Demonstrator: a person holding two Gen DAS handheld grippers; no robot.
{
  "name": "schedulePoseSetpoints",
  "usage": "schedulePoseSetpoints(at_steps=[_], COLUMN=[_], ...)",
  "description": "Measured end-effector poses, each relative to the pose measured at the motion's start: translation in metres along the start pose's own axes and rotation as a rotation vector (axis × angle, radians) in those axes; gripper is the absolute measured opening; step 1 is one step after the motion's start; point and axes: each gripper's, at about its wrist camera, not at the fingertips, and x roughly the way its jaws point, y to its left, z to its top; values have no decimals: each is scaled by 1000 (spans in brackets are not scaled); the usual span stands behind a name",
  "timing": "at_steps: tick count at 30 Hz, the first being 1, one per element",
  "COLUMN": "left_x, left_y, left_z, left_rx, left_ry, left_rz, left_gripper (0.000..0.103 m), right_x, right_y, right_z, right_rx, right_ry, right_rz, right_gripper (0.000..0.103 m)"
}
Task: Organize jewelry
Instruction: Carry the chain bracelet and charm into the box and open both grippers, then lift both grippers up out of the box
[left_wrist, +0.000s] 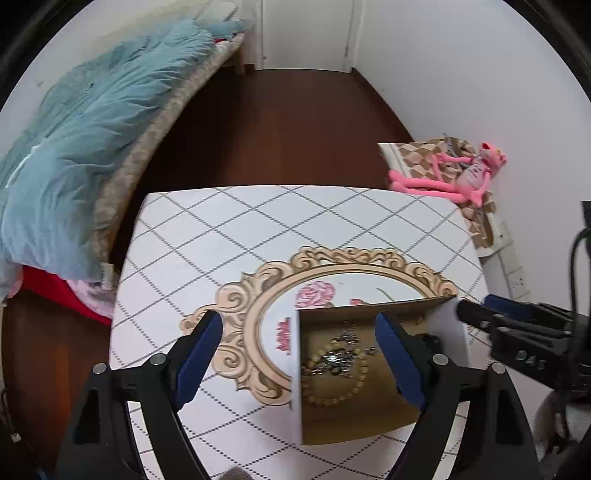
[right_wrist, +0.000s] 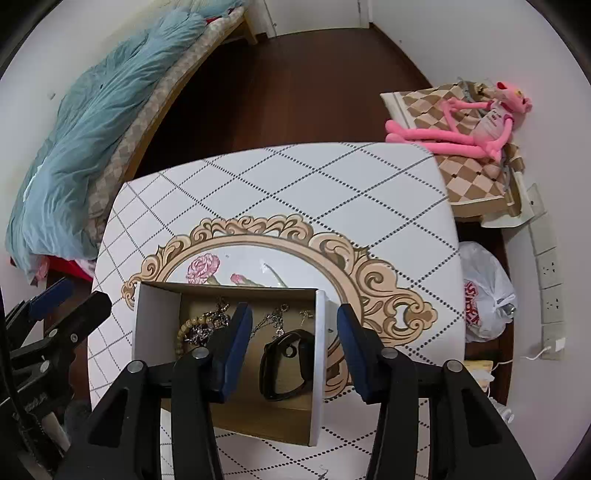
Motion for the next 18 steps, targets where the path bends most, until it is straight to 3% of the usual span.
schedulePoseSetpoints(at_steps=[1, 3, 5, 7, 11, 18], left_x=[0, -1, -3, -6, -9, -26], left_y=[3, 5, 6, 6, 3, -5], left_z=[-1, -3, -8, -13, -28, -45], left_rx=[-7, -7, -3, -2, 0, 11], left_ry=[6, 6, 1, 1, 13, 4], left_rz=[6, 21, 67, 70, 79, 77], left_gripper=[100, 103, 103, 103, 103, 103], right_x=[-3, -8, -11, -14, -16, -27], right_y=[0, -1, -2, -2, 0, 5], right_z=[-1, -4, -8, -16, -37, -69], right_rx=[0, 7, 6, -1, -15, -27], right_ry=[-8, -15, -22, -31, -23, -36], right_rz=[-12, -30, -58, -89, -150, -198], right_gripper=[50, 55, 81, 91, 101, 101])
